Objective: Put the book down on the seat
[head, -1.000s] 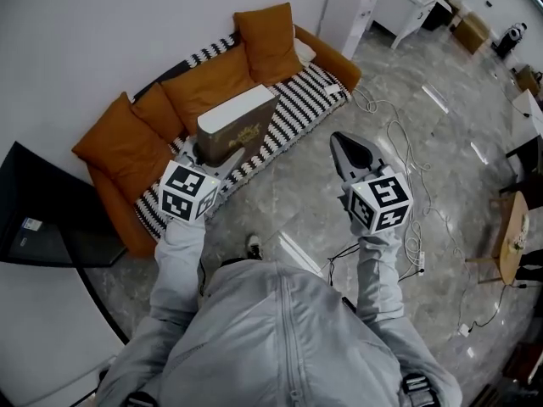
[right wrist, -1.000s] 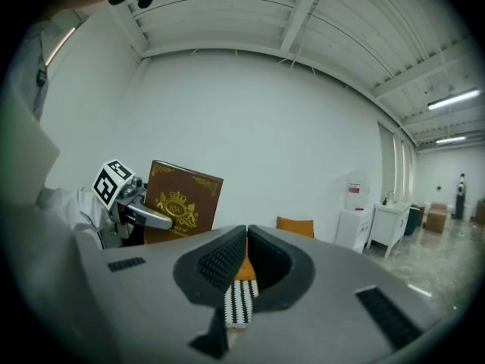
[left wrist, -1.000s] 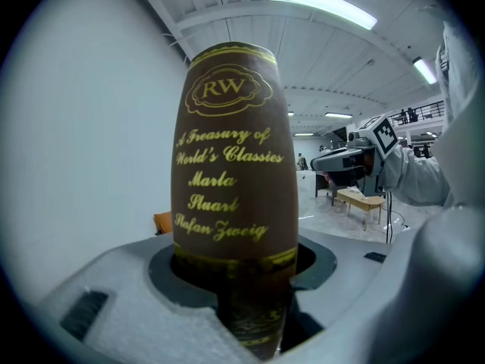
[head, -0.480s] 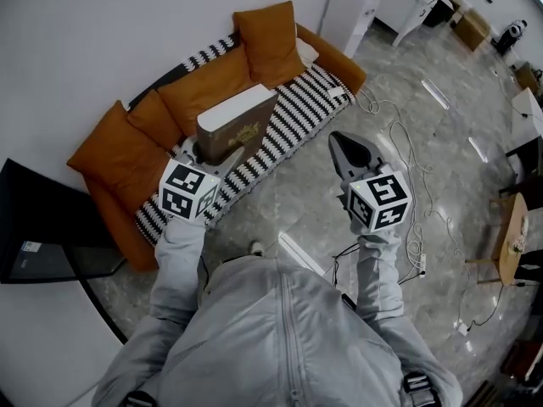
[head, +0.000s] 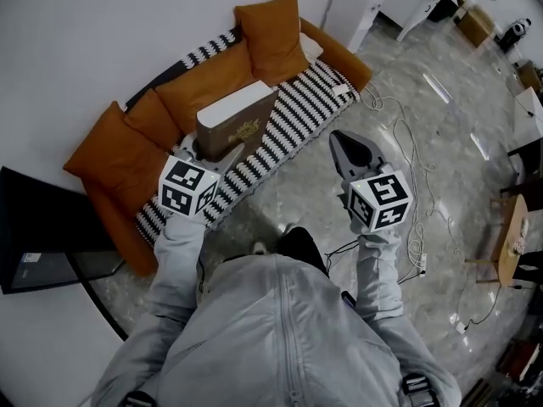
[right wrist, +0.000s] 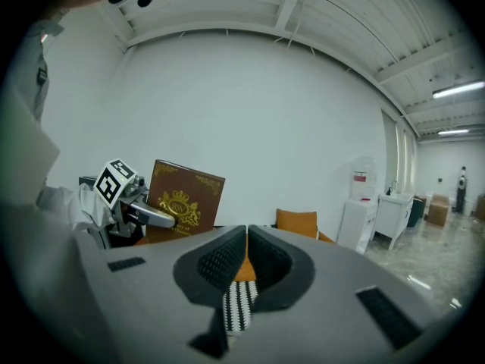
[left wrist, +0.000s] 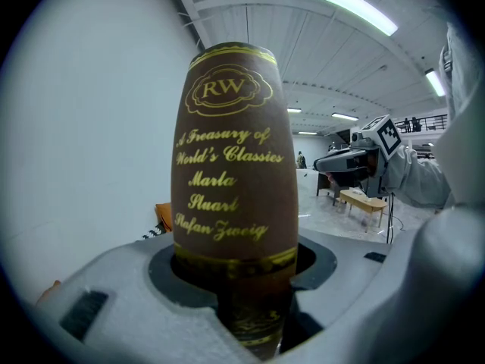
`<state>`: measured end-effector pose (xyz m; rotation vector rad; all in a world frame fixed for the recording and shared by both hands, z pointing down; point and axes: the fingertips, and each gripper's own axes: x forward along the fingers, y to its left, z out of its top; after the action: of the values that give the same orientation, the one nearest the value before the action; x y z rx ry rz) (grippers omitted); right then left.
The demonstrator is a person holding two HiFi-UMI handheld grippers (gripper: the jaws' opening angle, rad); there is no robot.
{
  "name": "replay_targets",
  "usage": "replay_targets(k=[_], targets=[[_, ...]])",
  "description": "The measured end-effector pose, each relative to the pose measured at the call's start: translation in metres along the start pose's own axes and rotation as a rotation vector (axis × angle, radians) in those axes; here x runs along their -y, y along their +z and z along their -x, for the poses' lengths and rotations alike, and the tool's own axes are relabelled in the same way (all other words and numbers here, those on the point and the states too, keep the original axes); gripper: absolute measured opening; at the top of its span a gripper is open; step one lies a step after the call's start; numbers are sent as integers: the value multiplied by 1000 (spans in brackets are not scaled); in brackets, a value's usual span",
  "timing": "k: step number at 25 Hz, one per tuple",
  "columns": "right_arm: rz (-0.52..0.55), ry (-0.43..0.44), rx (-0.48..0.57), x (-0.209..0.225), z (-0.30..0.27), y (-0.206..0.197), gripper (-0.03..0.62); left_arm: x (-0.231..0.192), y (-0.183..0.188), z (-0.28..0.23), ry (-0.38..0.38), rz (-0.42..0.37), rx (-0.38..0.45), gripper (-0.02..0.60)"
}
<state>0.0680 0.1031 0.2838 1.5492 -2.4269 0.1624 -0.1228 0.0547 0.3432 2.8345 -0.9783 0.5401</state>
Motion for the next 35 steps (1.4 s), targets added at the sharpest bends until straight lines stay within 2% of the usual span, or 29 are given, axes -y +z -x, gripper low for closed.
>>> replay_targets(k=[7, 18, 27, 35], targets=[[-11, 31, -19, 30, -39, -6, 31, -27, -4, -33, 23, 27, -29, 244], [-63, 100, -51, 115, -144, -29, 31, -87, -14, -129, 57, 72, -111, 244], [-103, 89, -145, 172, -209, -73, 31, -124, -56, -208, 27, 149, -207, 244], [-154, 102, -218, 200, -257, -116, 31, -149, -103, -275, -10, 187, -312, 244]])
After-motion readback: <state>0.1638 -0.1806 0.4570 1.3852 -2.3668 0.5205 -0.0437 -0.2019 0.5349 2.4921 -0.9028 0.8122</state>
